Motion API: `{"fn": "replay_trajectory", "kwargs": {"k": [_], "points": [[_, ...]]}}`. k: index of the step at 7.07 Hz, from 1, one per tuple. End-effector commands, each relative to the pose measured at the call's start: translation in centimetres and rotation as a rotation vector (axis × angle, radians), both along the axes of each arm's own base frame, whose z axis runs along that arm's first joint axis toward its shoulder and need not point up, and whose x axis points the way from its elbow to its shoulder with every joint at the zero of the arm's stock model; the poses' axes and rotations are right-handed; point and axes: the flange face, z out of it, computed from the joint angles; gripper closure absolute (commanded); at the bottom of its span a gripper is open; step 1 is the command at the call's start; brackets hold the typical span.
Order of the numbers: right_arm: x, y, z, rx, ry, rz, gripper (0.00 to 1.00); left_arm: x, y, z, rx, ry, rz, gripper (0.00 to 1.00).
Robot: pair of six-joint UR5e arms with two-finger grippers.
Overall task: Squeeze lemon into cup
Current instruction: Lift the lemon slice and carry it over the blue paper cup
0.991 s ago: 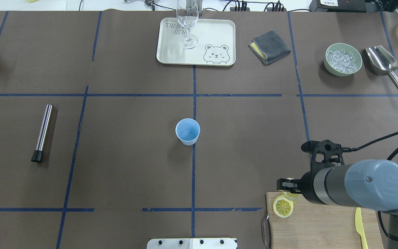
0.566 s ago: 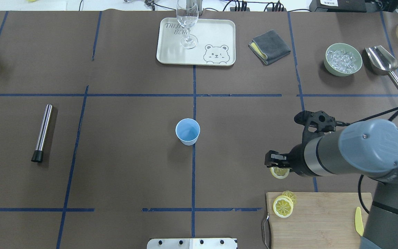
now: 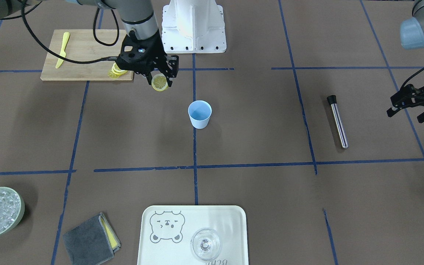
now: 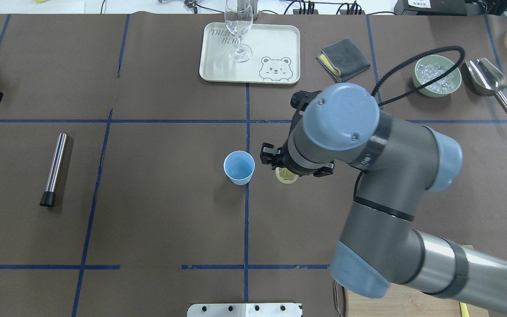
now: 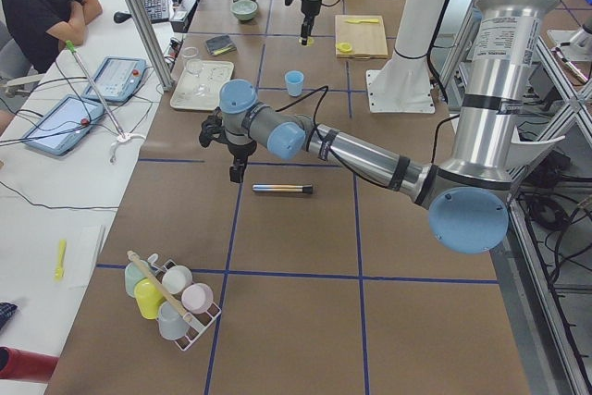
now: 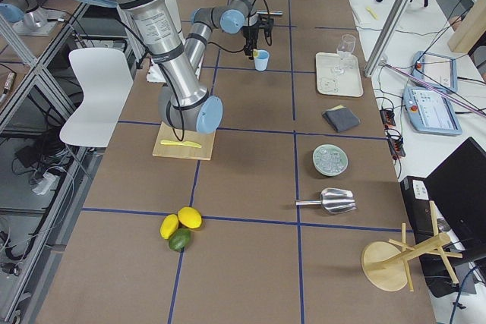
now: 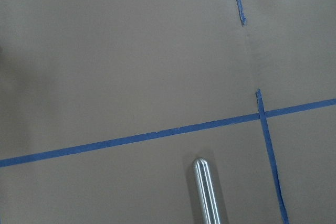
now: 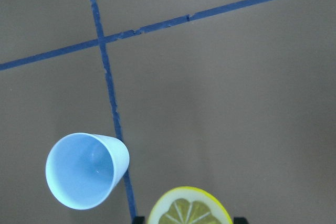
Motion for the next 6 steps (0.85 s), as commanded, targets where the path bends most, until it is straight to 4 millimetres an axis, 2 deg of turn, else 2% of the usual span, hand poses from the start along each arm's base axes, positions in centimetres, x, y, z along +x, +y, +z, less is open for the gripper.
{"fn": "replay_trajectory", "kwargs": {"k": [1,2,4,6], "points": [[-6.6,-3.8,-3.6,-0.03,0.05,0.008,0.37,0.2,-0.2,0.7,0.002,0.001,0.003,0.0],[-8.5,-4.6,-4.4,-0.041,0.067,0.005,0.37,0.3,-0.3,1.1,-0.005,-0.001,0.004,0.0],[-10.2,-3.1,-3.5,-0.051,0.086,-0.021,0.36,0.3,-0.3,1.3,-0.006,-0.001,0.004,0.0],[-10.7,-3.1,-3.3,-0.053,0.091,-0.025,0.34,0.3,-0.2,1.3,-0.007,-0.002,0.005,0.0]]}}
